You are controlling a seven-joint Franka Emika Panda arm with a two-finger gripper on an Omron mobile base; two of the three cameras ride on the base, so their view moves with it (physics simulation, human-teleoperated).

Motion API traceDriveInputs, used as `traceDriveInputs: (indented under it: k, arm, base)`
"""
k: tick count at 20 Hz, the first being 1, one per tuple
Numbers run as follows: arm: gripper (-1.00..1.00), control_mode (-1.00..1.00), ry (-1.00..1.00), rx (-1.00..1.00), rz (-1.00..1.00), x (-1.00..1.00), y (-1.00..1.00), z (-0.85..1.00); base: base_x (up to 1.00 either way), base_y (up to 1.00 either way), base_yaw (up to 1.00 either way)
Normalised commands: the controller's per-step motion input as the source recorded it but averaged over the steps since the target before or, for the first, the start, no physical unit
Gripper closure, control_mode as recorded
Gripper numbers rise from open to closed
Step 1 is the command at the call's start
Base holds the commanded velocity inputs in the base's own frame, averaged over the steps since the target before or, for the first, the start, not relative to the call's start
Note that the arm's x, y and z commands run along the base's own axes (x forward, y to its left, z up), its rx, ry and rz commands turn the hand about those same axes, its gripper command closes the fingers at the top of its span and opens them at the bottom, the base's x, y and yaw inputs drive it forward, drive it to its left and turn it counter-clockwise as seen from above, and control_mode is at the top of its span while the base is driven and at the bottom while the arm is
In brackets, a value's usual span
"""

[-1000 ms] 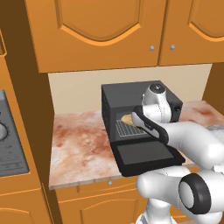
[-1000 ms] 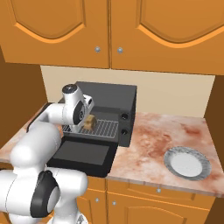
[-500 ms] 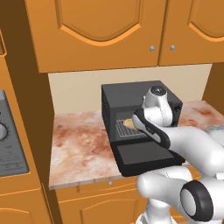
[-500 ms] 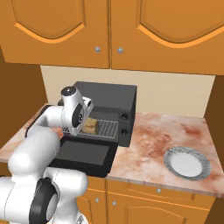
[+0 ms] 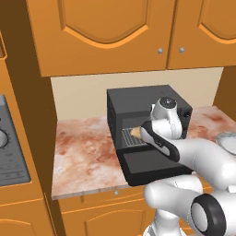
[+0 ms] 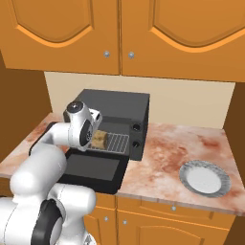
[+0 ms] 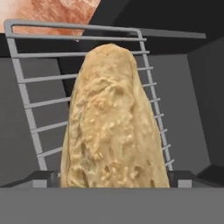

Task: Pull the toaster oven rack outwards. Pick up the baguette from the plate and place it on the toaster oven rack. Close the toaster oven door fully and set the temperature to the lowest setting.

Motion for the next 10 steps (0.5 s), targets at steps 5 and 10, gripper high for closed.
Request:
traceDriveInputs:
  k: [5, 10]
  arm:
    - [-1.00, -1.00, -0.14, 0.00, 0.00, -0.15, 0.00, 0.43]
    - [-1.00, -1.00, -0.06, 0.00, 0.00, -0.27, 0.00, 0.62]
  base:
    - [0.00, 0.00, 0.00]
    - [0.00, 0.00, 0.00]
